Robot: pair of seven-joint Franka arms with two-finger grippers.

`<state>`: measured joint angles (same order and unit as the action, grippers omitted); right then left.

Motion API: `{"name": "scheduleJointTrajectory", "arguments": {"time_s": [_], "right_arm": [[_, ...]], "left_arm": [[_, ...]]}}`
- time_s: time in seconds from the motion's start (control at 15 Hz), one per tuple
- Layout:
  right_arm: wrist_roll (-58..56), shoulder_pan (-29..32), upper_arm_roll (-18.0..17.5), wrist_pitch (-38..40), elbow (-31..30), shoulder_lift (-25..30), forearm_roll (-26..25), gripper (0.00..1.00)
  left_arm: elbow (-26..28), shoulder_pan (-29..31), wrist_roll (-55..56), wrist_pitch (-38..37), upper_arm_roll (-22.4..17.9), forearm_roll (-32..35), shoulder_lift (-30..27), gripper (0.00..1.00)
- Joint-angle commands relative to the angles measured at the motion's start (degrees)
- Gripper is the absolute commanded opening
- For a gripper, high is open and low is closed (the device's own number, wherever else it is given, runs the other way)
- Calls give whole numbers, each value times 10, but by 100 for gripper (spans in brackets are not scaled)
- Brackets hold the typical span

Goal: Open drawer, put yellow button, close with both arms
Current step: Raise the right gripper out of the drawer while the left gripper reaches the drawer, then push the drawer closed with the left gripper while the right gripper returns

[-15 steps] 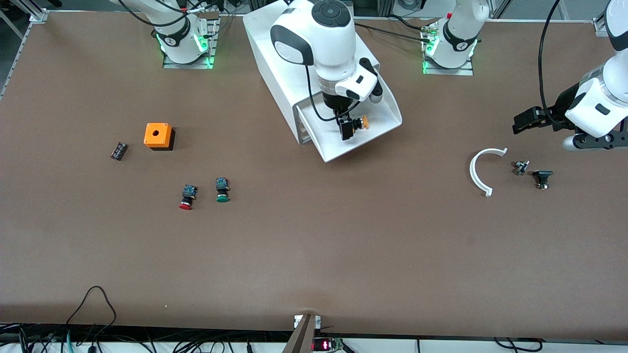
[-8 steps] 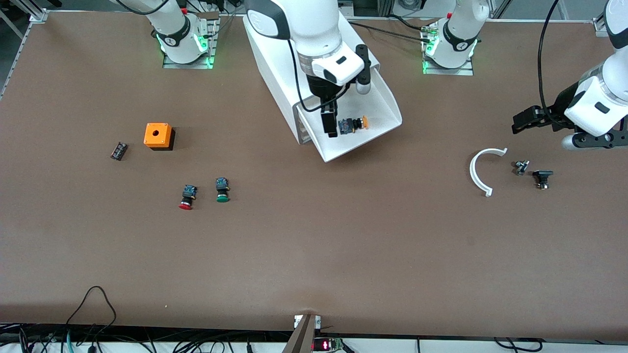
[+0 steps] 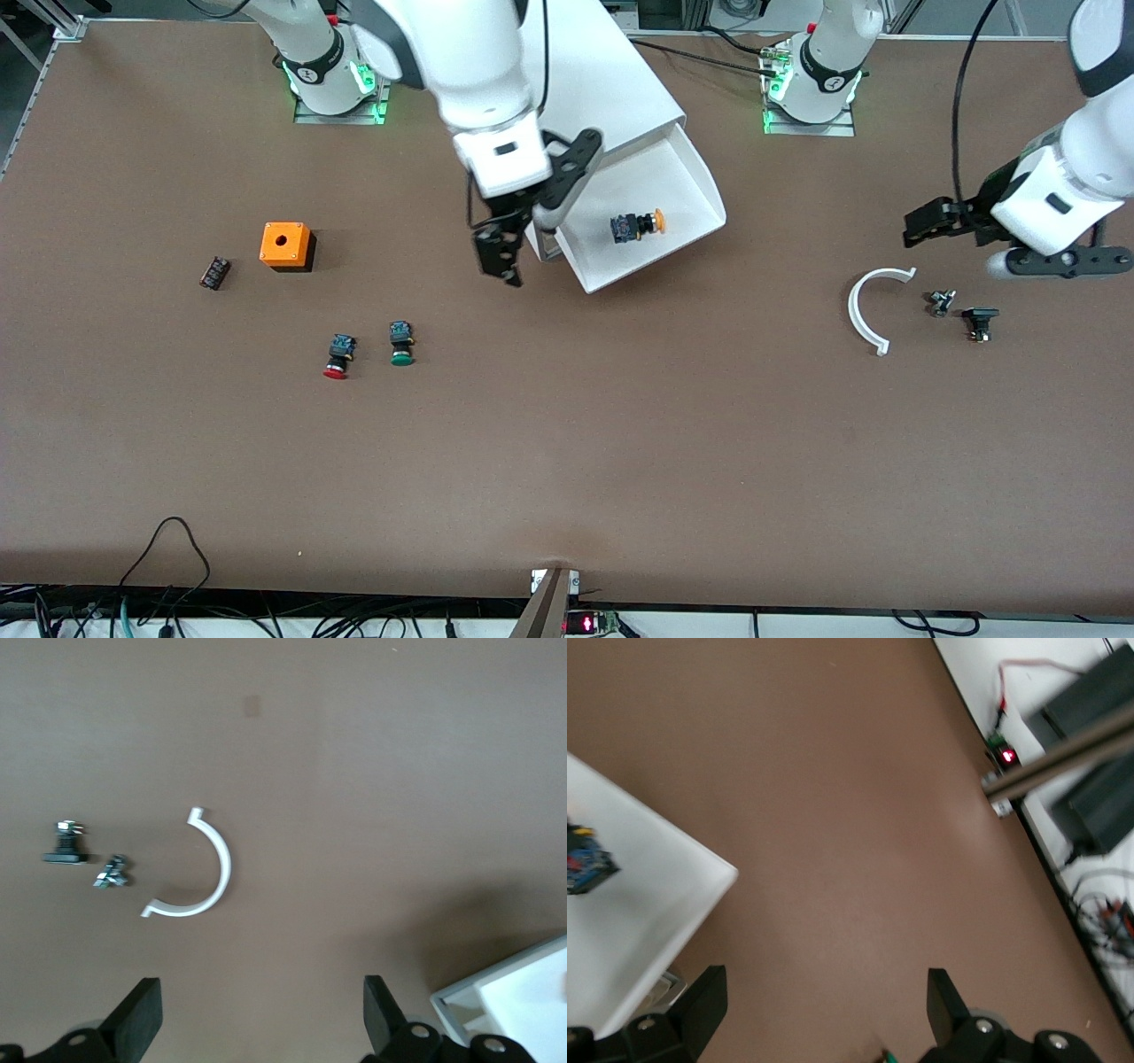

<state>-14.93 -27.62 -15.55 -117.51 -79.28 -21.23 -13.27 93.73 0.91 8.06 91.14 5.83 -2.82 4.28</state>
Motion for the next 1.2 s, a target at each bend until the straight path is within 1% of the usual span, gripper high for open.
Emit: {"name": "scheduleJointTrajectory", "arguments": {"time_s": [0.0, 0.07, 0.13, 0.27, 0.4, 0.53, 0.67, 0.73, 0.87, 1.0, 1.07, 1.13], "right_arm": [[55, 50, -6, 0, -49, 30, 29, 100], [81, 67, -6, 0, -55, 29, 30, 100], [115, 82, -6, 0, -68, 30, 30, 100], [188, 107, -6, -1, -91, 35, 31, 100], [261, 121, -6, 3, -98, 34, 31, 100], [327, 135, -6, 24, -111, 37, 31, 100], [399, 157, -6, 69, -114, 46, 31, 100], [408, 176, -6, 96, -120, 57, 31, 100], [407, 221, -6, 118, -136, 80, 31, 100], [408, 265, -6, 120, -150, 95, 31, 100], [407, 278, -6, 122, -149, 99, 31, 100], [405, 286, -5, 123, -148, 103, 31, 100]], "left_arm": [[-29, -13, 41, -8, 16, -11, 36, 100], [-25, -17, 62, 2, 17, -10, 47, 100], [-16, -37, 77, 34, 17, -7, 46, 100], [11, -64, 146, 74, 18, -6, 52, 100], [51, -107, 226, 139, 19, -6, 58, 100], [102, -130, 294, 211, 24, -7, 59, 100], [151, -135, 358, 294, 59, -8, 67, 100], [169, -135, 388, 334, 74, -7, 78, 100], [207, -135, 447, 395, 99, -6, 86, 100], [232, -134, 494, 412, 129, -7, 80, 100], [238, -134, 515, 411, 142, -7, 74, 100], [247, -131, 539, 410, 165, -7, 66, 100]]}}
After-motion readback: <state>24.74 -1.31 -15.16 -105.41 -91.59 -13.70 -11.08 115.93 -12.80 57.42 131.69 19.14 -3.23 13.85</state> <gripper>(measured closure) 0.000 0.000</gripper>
